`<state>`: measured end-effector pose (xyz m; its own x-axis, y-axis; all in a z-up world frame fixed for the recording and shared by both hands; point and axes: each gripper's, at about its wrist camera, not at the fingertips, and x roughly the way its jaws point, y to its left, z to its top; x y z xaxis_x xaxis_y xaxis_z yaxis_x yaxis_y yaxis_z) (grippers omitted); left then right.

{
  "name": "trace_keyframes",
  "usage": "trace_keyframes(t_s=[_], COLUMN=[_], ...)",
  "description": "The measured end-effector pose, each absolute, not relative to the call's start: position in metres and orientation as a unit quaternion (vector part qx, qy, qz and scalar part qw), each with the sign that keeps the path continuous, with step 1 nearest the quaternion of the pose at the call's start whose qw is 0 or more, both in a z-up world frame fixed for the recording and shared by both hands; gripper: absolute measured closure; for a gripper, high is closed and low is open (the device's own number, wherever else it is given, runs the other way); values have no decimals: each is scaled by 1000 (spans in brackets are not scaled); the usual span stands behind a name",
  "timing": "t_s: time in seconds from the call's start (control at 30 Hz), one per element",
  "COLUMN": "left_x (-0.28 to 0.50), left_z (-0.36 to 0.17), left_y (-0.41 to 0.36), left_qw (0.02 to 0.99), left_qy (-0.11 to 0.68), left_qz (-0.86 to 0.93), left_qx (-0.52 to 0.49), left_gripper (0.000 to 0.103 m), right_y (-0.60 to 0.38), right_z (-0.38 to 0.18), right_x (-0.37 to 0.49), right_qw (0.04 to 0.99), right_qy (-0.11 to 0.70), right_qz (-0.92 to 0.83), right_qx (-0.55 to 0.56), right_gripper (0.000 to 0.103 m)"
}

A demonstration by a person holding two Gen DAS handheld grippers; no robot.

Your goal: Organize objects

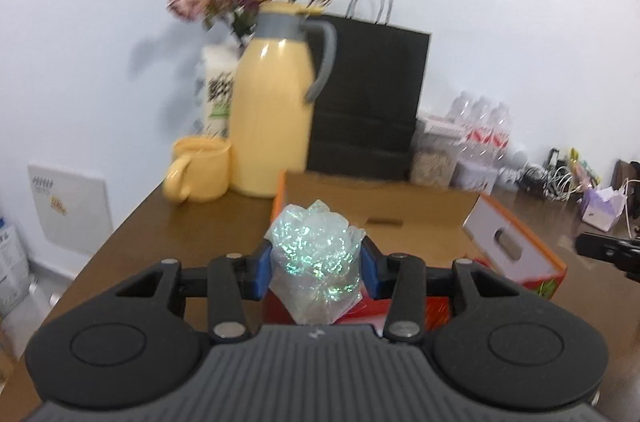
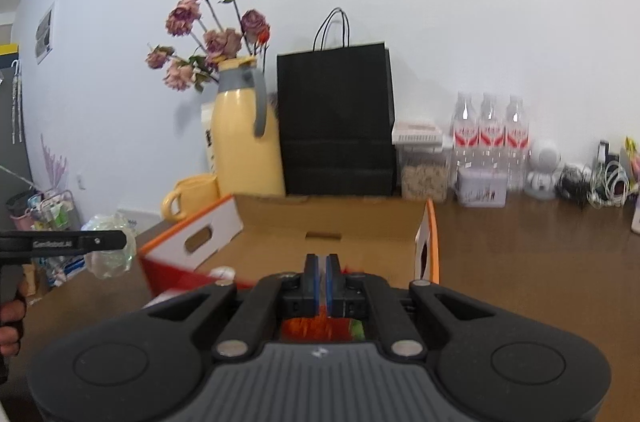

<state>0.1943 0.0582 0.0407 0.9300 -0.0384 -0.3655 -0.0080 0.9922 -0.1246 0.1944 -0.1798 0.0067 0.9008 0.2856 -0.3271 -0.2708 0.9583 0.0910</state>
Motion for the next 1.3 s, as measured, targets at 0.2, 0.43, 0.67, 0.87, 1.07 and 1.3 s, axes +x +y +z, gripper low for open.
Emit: trace_keyframes(t_s=[0.2, 0.43, 0.67, 0.87, 1.07, 1.3], left_x=[239, 284, 292, 282, 271, 272], left_z=[51, 34, 11, 14, 20, 21], left_y=[30, 7, 2, 0, -5, -3], left_qw=[983, 980, 975, 981, 989, 988], left_qy=[167, 194, 220, 194, 145, 152], left_qz=[-18, -6, -21, -11, 13, 17], left_qx=[-69, -43, -29, -24, -13, -16], left_gripper=[59, 59, 56, 6, 0, 0], right_y=[-174, -173, -169, -167, -164, -162], right_z=[18, -2, -32, -34, -29, -27], right_x=[240, 308, 327, 320, 310, 307], right_qw=[977, 974, 965, 966, 970, 973], right_qy=[154, 185, 231, 221, 193, 189], right_qz=[142, 122, 120, 132, 145, 133], right_qx=[29, 49, 39, 29, 20, 18], right_gripper=[101, 101, 99, 77, 0, 0])
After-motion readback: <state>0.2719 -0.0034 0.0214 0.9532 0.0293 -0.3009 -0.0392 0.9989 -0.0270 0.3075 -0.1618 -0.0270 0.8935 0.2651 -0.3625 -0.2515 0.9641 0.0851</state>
